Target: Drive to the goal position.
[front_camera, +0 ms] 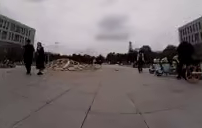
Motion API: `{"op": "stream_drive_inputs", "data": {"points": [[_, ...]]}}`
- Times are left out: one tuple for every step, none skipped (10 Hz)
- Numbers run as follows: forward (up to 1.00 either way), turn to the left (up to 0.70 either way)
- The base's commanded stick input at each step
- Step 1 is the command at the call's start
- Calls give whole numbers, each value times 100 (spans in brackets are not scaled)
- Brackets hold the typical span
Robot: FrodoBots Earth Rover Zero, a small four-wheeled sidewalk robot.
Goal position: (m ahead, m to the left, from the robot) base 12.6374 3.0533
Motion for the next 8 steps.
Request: {"op": "stream_drive_inputs", "data": {"points": [[70,1],[70,1],[70,1],[70,1],[70,1],[70,1],[70,1],[70,1]]}}
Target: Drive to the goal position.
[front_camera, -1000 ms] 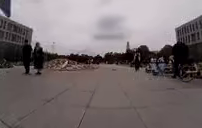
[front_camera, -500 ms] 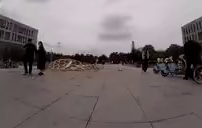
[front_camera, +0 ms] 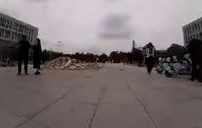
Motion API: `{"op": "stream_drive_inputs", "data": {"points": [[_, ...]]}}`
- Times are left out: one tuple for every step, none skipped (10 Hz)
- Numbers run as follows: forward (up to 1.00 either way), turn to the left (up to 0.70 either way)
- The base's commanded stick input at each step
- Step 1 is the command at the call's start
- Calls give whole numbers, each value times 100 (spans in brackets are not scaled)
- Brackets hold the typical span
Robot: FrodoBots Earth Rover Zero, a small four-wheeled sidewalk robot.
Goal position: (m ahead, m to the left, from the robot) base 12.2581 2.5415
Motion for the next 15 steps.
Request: {"op": "stream_drive_inputs", "data": {"points": [[70,1],[70,1],[70,1],[70,1],[70,1],[70,1],[70,1],[70,1],[70,1],[70,1],[70,1],[70,1],[70,1],[70,1],[70,1]]}}
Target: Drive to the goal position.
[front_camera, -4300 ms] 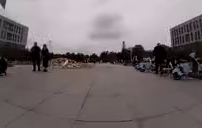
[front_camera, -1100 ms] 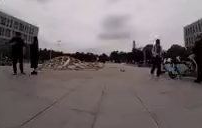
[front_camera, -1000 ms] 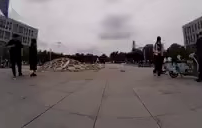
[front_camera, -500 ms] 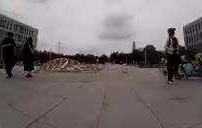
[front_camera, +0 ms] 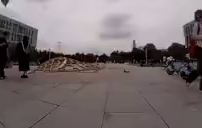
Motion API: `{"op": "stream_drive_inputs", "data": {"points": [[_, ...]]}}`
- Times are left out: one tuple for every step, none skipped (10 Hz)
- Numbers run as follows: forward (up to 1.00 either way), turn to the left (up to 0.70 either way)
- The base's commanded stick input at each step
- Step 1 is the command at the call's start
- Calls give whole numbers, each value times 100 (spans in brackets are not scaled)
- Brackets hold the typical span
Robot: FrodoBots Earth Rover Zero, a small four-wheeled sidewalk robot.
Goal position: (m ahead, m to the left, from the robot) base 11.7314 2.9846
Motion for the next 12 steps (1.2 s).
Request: {"op": "stream_drive_inputs", "data": {"points": [[70,1],[70,1],[70,1],[70,1],[70,1],[70,1],[70,1],[70,1],[70,1],[70,1],[70,1],[70,-11]]}}
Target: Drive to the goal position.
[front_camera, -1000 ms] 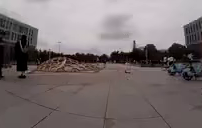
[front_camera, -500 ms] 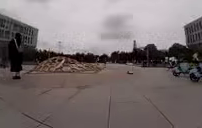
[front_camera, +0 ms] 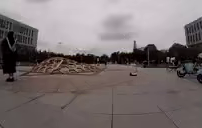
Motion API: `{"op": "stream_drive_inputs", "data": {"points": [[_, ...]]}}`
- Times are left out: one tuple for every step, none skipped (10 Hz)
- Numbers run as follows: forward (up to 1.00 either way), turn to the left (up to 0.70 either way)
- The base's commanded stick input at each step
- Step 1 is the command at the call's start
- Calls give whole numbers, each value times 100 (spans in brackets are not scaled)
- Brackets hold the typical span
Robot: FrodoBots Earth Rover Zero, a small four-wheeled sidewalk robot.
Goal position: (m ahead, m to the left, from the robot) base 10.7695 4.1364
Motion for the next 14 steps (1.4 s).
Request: {"op": "stream_drive_inputs", "data": {"points": [[70,-13],[70,-13],[70,-13],[70,-13],[7,-67],[0,-70],[0,-70],[0,-70],[0,-70],[0,-70],[0,-26],[9,0],[44,1],[70,1]]}}
